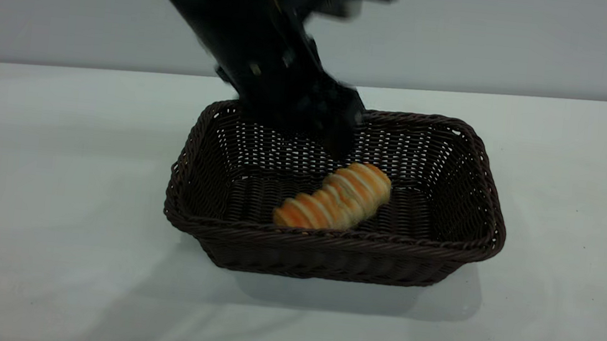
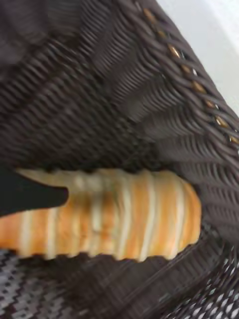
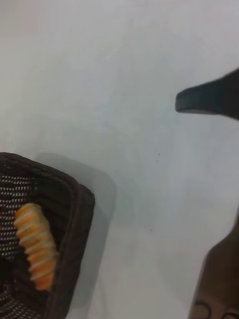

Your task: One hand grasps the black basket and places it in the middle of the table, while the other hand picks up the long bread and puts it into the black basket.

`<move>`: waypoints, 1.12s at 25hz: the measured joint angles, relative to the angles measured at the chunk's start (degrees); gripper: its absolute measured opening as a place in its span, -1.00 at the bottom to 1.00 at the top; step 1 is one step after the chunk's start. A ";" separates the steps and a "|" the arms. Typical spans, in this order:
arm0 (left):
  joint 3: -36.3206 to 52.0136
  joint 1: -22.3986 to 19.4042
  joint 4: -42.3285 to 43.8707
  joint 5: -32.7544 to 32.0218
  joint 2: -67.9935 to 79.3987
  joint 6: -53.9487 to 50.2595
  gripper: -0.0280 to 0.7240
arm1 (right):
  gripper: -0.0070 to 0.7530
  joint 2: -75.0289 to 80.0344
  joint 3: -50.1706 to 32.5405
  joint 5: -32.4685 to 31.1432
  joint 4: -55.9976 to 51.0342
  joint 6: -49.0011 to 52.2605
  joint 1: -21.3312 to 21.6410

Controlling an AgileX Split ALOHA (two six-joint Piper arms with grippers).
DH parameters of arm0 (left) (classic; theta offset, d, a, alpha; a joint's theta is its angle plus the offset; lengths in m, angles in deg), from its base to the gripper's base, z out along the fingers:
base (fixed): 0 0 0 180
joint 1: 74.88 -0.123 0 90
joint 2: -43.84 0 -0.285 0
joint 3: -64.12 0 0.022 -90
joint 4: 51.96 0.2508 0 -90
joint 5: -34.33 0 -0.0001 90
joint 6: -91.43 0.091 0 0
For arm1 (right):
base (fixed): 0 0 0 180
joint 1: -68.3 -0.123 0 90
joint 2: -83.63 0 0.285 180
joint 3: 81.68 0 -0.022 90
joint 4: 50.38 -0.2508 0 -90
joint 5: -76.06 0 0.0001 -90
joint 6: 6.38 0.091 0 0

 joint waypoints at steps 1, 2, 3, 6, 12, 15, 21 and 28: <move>0.00 -0.29 1.31 -3.46 -1.88 0.00 0.94 | 0.32 0.00 0.00 0.00 0.00 0.00 -0.57; 0.00 -0.49 2.49 -7.10 -4.36 0.00 0.94 | 0.32 0.00 0.00 0.00 0.00 0.00 -1.19; 0.00 -0.56 3.80 -10.76 -7.11 0.00 0.94 | 0.32 0.00 0.00 0.00 0.00 0.00 -1.57; 0.00 -0.61 7.05 -21.18 -15.62 -0.32 0.87 | 0.32 -0.11 -0.05 0.00 0.12 0.00 -2.65; 0.00 -0.61 12.55 -39.25 -33.17 -6.27 0.67 | 0.32 -0.16 -0.22 0.04 0.31 0.02 -3.05; 0.00 -0.61 15.34 -47.81 -41.10 -9.89 0.64 | 0.32 -0.16 -0.22 0.04 0.53 0.02 -3.05; 6.99 -0.61 16.90 -49.87 -54.19 -13.56 0.64 | 0.32 -0.16 -0.22 0.04 0.79 0.06 -3.05; 30.93 -0.61 17.02 -49.55 -70.69 -16.35 0.64 | 0.32 -0.16 -0.22 0.04 0.83 0.20 -3.05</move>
